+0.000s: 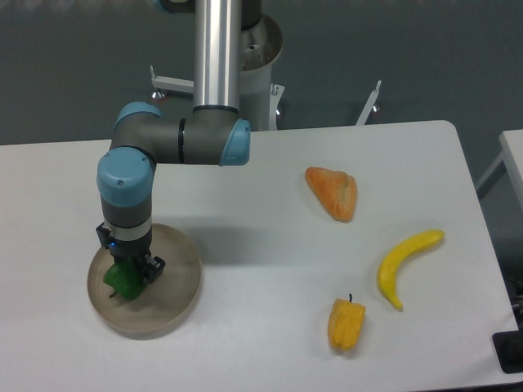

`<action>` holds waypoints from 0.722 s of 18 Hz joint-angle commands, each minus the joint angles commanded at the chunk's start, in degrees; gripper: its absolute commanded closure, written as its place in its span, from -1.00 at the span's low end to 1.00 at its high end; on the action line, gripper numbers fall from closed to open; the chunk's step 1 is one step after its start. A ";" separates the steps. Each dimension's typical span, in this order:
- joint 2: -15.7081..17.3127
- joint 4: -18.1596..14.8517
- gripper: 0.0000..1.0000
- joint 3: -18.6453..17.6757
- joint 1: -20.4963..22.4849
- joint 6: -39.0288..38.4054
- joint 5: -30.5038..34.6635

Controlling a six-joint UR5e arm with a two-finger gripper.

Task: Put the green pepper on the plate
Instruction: 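Lower the green pepper onto the plate and open the gripper, then lift the open gripper up away from the pepper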

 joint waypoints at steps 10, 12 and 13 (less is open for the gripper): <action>1.40 0.00 -1.00 0.52 1.22 -1.75 -0.35; 2.72 -0.09 -1.00 0.35 2.37 -1.67 -0.35; 3.51 -0.09 -1.00 0.26 3.42 -1.67 -0.26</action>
